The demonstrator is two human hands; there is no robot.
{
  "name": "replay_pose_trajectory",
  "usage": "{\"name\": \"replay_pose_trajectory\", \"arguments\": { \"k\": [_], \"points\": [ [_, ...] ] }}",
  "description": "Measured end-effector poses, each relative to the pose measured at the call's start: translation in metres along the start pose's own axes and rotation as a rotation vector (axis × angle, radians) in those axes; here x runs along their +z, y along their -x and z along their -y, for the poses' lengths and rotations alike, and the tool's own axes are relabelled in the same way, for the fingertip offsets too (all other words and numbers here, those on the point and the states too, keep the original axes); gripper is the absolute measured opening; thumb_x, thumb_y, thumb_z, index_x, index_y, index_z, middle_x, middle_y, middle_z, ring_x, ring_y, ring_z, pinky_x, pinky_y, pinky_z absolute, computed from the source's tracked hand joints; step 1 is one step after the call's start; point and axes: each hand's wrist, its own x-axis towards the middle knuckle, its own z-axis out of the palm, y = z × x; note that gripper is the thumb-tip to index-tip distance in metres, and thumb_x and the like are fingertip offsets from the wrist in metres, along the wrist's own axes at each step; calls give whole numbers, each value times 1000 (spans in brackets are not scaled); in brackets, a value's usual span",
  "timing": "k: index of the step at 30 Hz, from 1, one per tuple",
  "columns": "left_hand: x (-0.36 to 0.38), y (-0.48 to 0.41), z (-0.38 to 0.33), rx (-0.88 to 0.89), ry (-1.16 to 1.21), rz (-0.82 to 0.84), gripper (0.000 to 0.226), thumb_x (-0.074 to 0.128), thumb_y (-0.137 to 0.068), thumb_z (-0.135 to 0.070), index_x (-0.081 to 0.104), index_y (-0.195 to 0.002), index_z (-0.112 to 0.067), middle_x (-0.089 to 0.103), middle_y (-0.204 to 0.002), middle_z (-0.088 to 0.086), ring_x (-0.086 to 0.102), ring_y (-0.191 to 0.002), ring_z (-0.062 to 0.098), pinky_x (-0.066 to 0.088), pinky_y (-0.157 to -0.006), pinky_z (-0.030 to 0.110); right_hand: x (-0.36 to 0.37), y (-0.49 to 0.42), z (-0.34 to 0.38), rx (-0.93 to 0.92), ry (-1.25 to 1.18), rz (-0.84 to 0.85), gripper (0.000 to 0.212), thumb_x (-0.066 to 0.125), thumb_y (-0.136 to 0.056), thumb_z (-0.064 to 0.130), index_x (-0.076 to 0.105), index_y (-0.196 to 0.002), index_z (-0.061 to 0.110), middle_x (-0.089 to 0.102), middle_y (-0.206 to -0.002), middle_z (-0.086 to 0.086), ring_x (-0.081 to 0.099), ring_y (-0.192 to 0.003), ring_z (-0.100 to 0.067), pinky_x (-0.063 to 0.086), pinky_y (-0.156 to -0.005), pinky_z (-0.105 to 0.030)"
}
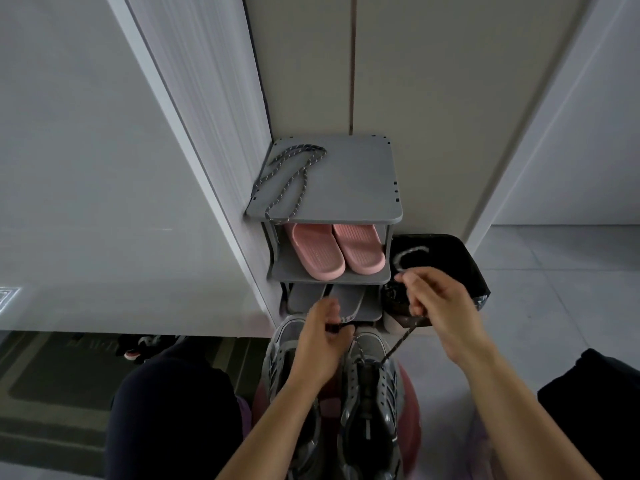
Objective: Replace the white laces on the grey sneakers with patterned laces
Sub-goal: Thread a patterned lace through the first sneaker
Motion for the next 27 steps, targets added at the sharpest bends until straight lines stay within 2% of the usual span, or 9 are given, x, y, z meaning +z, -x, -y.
{"name": "replay_pose_trajectory", "arguments": {
  "k": [3,6,9,11,14,18,20,24,27],
  "points": [
    [5,-6,-13,393,-126,-19,59,64,-84,-23,35,-136,-30,37,-138,-16,33,-130,-4,27,-110,17,12,9,0,-1,63,224,12,58,-88,14,69,-84,17,51,-55,7,44,-52,-5,39,-56,-21],
    [1,-17,-26,487,-200,-48,35,59,-82,-35,50,-116,-32,54,-120,-18,48,-119,9,38,-105,42,12,14,-2,0,16,251,12,59,-86,11,68,-80,15,54,-57,9,45,-56,-5,40,-58,-15],
    [-10,-24,-26,549,-358,-128,48,64,-80,-31,40,-121,-38,48,-127,-5,37,-122,9,33,-106,32,2,16,-1,-2,36,252,14,57,-87,5,66,-80,12,51,-54,11,43,-53,1,38,-56,-12],
    [-16,-25,-27,592,-395,-46,35,60,-81,-32,50,-115,-35,52,-125,-4,40,-119,5,34,-101,27,0,16,-1,5,66,282,13,57,-87,4,66,-81,11,51,-57,9,43,-53,2,38,-55,-11],
    [-25,-20,-23,341,-252,163,16,63,-86,-20,66,-101,-18,66,-94,-11,62,-90,4,47,-82,21,0,13,-2,-13,64,216,16,57,-87,7,68,-81,16,55,-59,9,47,-59,-4,40,-60,-16],
    [-40,-13,2,207,-403,197,18,63,-87,-22,68,-102,-14,68,-90,-7,63,-85,9,49,-80,27,-3,4,-3,-61,72,78,14,52,-91,6,64,-85,12,57,-51,17,49,-52,5,40,-55,-6],
    [-41,-9,13,166,-447,222,16,61,-88,-24,69,-89,-10,60,-75,-10,57,-76,11,45,-75,29,-2,-3,-4,-79,98,11,14,53,-91,8,64,-86,15,55,-51,16,48,-51,5,39,-54,-6],
    [-37,-5,25,79,-485,271,24,59,-90,-23,63,-71,-9,45,-60,-12,47,-61,9,38,-62,26,5,-15,-10,-48,189,14,11,56,-90,13,65,-95,18,57,-86,3,53,-74,0,43,-67,-5],
    [-25,0,23,-113,-126,182,22,53,-93,-9,56,-71,-13,60,-64,0,56,-48,5,45,-50,18,8,-12,-32,-74,558,-66,31,63,-86,20,58,-115,12,42,-111,3,50,-96,-13,43,-88,-22]
  ]
}}
